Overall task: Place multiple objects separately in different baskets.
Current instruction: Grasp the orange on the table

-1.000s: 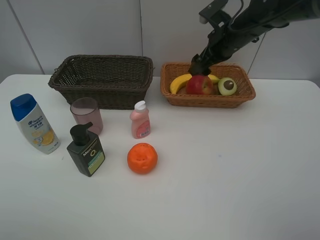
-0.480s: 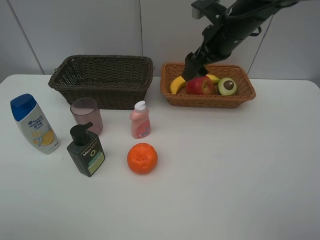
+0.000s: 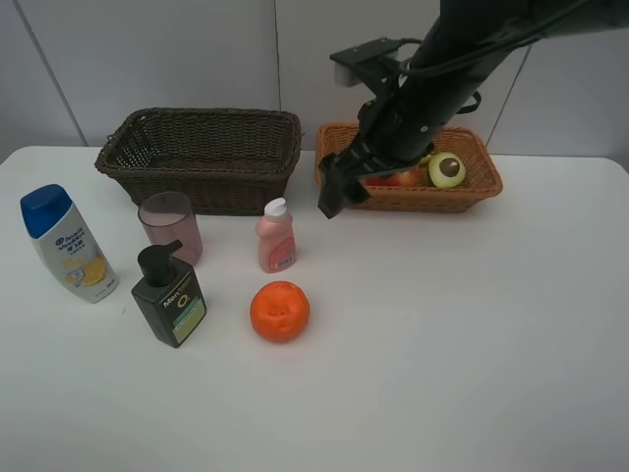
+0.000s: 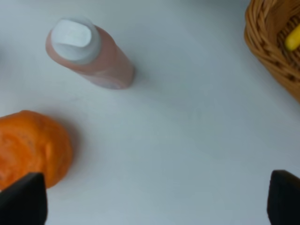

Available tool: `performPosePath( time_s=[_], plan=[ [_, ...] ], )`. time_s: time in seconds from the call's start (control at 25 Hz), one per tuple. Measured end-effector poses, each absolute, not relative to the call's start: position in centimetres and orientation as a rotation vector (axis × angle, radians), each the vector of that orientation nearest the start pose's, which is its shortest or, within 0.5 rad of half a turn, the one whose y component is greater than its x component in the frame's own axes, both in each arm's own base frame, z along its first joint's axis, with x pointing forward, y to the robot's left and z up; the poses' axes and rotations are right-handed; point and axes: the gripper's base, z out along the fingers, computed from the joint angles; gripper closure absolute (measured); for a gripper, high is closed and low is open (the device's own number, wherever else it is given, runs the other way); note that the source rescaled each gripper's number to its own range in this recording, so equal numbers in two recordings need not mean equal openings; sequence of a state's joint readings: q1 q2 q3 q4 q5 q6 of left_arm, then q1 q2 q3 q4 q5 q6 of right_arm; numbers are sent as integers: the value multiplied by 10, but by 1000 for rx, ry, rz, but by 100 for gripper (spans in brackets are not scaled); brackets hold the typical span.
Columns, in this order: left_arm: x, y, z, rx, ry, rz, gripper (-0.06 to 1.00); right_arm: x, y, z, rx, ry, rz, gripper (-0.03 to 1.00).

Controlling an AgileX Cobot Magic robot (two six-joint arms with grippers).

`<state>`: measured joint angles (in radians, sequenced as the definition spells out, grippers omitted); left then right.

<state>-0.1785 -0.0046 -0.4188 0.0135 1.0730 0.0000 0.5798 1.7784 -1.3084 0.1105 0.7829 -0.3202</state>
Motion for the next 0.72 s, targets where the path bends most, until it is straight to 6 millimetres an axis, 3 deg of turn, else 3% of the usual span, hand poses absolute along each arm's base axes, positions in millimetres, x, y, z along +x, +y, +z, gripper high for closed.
performPosePath(
  time_s=[0.44, 0.72],
  plan=[
    [3, 1, 253, 190, 2126, -89, -6, 272, 251, 216, -955, 2588, 296, -3],
    [3, 1, 253, 190, 2126, -89, -6, 269, 268, 190, -953, 2622, 301, -3]
  ],
)
